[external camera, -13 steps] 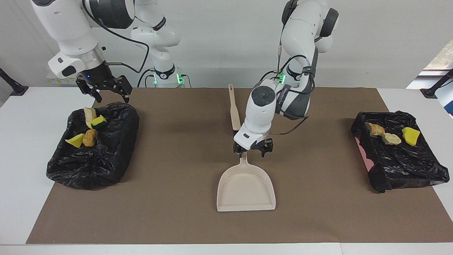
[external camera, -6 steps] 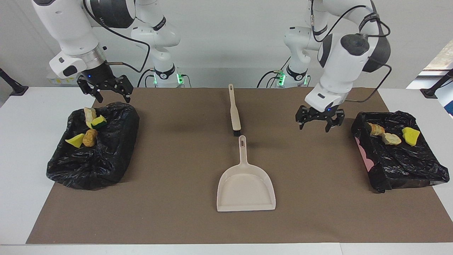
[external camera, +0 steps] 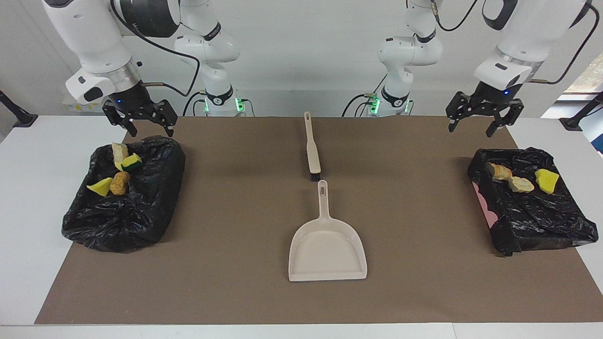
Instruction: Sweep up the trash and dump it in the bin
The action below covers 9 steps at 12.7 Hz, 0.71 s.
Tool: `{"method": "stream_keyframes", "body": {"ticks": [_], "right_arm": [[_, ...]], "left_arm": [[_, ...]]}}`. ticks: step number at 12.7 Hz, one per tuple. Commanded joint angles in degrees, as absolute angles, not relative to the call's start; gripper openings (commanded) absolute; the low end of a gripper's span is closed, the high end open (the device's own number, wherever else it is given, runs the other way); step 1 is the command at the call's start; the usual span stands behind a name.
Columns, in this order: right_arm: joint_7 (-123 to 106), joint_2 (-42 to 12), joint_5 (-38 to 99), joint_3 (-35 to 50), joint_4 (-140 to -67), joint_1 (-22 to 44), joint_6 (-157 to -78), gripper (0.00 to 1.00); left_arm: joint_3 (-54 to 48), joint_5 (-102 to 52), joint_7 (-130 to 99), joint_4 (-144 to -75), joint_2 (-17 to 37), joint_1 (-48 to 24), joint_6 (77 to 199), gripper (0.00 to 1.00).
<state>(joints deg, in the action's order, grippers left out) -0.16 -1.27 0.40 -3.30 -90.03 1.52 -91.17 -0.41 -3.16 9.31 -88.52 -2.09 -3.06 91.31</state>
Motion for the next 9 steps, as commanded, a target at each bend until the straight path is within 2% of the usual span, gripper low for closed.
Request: {"method": "stream_keyframes", "body": {"ticks": [1, 3, 9], "right_arm": [[-0.4, -0.8, 1.5, -2.5, -89.9, 0.4, -90.5, 1.0], [-0.4, -0.7, 1.4, -2.5, -89.9, 0.5, -90.6, 1.0], [-0.4, -0.8, 1.4, -2.5, -89.9, 0.4, -90.6, 1.0]], "left_arm": [[-0.6, -4.3, 10.4, -83.2, -0.2, -2.0, 86.6, 1.0], [-0.6, -4.2, 10.3, -79.6, 1.8, -2.0, 83.2, 1.0], [-1.1, -3.3, 9.8, -80.3, 0.7, -1.9, 84.3, 1.0]]}}
